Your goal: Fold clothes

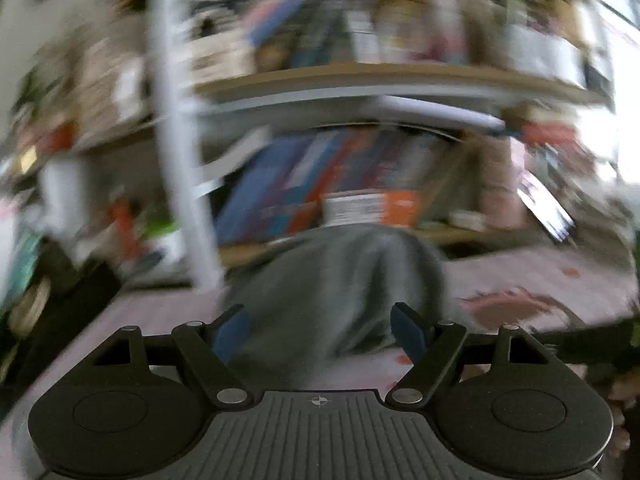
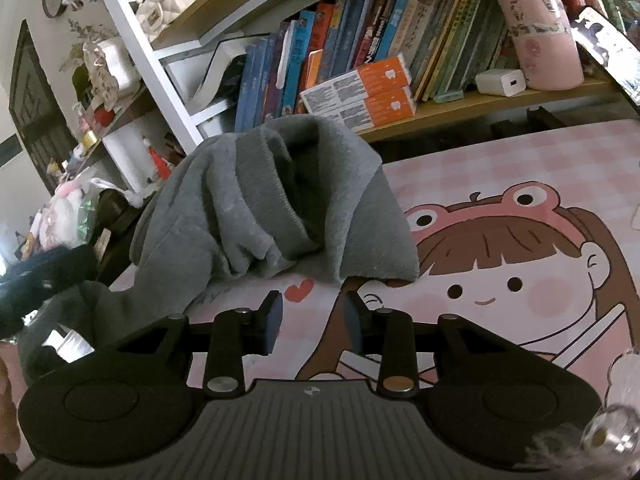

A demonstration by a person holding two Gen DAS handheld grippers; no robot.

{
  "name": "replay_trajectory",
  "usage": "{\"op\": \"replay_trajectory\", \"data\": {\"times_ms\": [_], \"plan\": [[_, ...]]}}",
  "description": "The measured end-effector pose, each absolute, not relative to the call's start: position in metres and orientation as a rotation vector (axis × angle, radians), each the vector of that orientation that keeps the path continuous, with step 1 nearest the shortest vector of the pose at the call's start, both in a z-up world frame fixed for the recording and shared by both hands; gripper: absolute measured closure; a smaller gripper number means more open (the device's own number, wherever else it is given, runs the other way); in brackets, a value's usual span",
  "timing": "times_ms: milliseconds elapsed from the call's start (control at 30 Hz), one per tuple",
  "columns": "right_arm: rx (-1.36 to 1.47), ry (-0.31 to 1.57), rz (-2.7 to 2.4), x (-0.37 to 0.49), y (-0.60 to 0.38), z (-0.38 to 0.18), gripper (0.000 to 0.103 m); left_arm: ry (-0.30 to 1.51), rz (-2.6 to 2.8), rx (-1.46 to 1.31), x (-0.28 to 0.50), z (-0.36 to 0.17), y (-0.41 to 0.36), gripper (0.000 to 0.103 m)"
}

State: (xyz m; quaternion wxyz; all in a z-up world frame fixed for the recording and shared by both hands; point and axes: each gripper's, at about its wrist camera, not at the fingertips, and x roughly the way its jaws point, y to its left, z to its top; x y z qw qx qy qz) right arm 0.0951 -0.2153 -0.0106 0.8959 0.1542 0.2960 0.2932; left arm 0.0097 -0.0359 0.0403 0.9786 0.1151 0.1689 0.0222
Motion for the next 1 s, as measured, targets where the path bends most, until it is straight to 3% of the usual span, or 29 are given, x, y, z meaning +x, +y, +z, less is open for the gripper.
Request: {"op": "replay_trajectory", "data": {"times_ms": [133,300,367,400,433,500,600,1000], "plan": [[0.331,0.61,0.6,0.098,-0.219,-0.01,0.069,0.358,0.037,0.436,0.043,0.027,-0.073,0.022],[0.348,0.615,0.594,0.1,-0.223,-0.011,0.069,0.441,0.129,0.51,0.091,0.009,-0.067,0.023],[0.358,0.609,0.587,0.101,-0.226,-0.01,0.067,0.481,0.134,0.521,0.105,0.001,-0.062,0.028],[0.365,0.603,0.58,0.101,-0.229,-0.009,0.067,0.506,0.12,0.52,0.111,-0.001,-0.061,0.05],[0.374,0.596,0.571,0.102,-0.232,-0.008,0.067,0.532,0.098,0.517,0.118,-0.001,-0.06,0.08],[0.399,0.58,0.544,0.104,-0.239,-0.006,0.066,0.565,0.054,0.443,0.13,0.01,-0.057,0.091],[0.452,0.575,0.505,0.108,-0.251,-0.006,0.064,0.505,0.0,0.313,0.141,0.052,-0.056,0.093],[0.565,0.486,0.411,0.105,-0.27,-0.005,0.063,-0.257,-0.408,-0.489,0.029,0.227,-0.022,0.092]]}}
